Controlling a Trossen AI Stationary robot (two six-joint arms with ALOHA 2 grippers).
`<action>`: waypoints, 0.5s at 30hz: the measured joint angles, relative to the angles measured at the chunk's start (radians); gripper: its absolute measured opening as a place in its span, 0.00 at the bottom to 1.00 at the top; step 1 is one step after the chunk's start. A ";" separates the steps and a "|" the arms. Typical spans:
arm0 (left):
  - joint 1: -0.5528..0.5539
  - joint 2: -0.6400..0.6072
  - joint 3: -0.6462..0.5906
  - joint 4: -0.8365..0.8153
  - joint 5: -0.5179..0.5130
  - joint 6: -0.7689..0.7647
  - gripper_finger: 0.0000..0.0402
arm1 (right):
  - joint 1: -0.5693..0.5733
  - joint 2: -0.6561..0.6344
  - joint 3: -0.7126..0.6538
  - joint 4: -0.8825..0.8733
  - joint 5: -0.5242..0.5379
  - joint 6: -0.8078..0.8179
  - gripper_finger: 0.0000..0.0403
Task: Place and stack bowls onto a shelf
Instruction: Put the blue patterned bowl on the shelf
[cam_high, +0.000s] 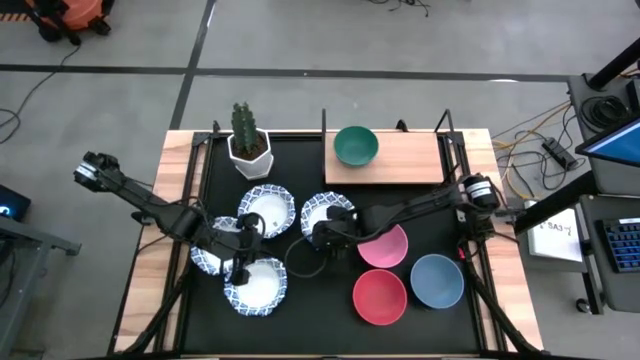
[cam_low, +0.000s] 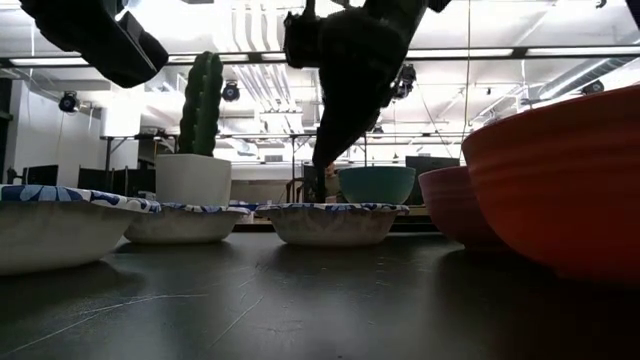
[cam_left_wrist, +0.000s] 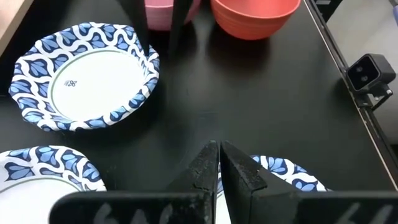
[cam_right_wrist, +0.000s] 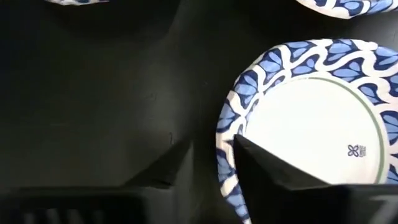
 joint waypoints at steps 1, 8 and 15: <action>0.000 0.000 0.000 0.000 0.000 0.000 0.00 | 0.000 0.008 0.000 0.001 0.016 0.000 0.35; 0.000 0.002 0.000 0.002 0.000 0.007 0.00 | -0.002 0.080 0.000 0.021 0.071 -0.017 0.51; 0.001 0.002 0.000 0.005 -0.048 0.026 0.00 | -0.002 0.152 -0.001 0.029 0.074 -0.023 0.40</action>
